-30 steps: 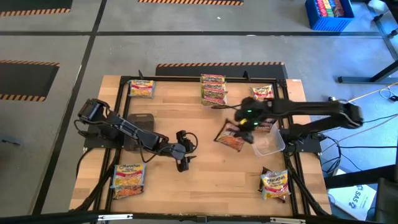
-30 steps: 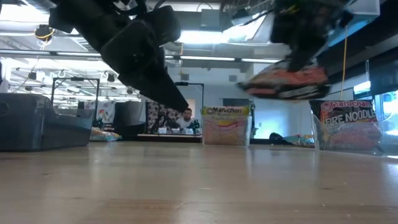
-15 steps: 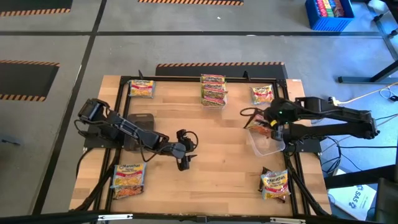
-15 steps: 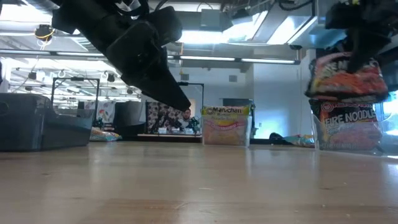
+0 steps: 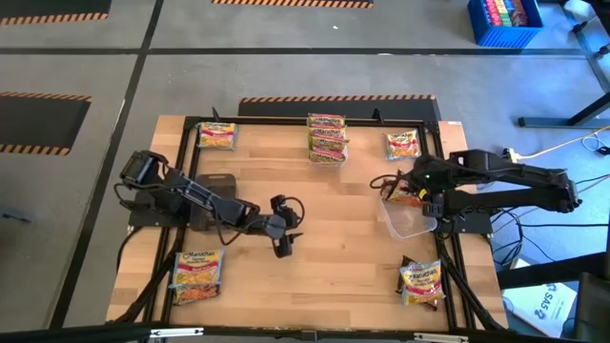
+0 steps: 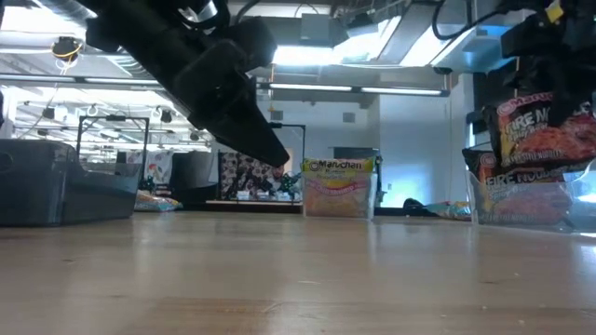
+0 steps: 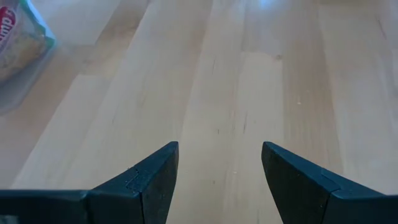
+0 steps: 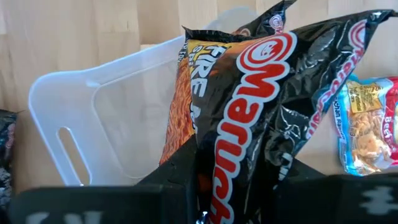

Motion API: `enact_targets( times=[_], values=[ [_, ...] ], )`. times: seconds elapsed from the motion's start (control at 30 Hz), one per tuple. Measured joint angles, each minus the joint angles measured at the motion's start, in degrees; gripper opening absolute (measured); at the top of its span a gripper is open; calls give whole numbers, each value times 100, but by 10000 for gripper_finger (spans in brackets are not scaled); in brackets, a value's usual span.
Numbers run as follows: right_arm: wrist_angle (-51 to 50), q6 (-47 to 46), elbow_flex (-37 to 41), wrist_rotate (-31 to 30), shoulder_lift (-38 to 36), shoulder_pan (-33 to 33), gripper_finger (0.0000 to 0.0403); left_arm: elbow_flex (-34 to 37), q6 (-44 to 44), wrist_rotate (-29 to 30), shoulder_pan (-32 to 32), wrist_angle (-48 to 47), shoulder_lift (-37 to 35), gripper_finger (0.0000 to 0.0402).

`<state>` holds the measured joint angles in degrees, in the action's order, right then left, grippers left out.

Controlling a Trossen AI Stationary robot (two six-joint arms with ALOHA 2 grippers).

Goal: Sort Maruchan noodles
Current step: Put the top black noodle pack into the bottom transparent bin

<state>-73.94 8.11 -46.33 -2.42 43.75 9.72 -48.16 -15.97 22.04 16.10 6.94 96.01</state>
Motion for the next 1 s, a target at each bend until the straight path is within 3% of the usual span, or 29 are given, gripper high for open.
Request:
enact_targets(
  times=[0.2, 0.63, 1.0],
  values=[
    [555, 251, 134, -68, 283, 0, 95, 0, -2, -2, -118, 2, -2, 227],
    [589, 238, 503, -1145, 1389, 7, 95, 0, 4, -7, -135, -4, -2, 227],
    [1129, 87, 506, -1356, 1544, 7, 112, -2, 7, -9, -135, -52, -2, 227]
  ],
)
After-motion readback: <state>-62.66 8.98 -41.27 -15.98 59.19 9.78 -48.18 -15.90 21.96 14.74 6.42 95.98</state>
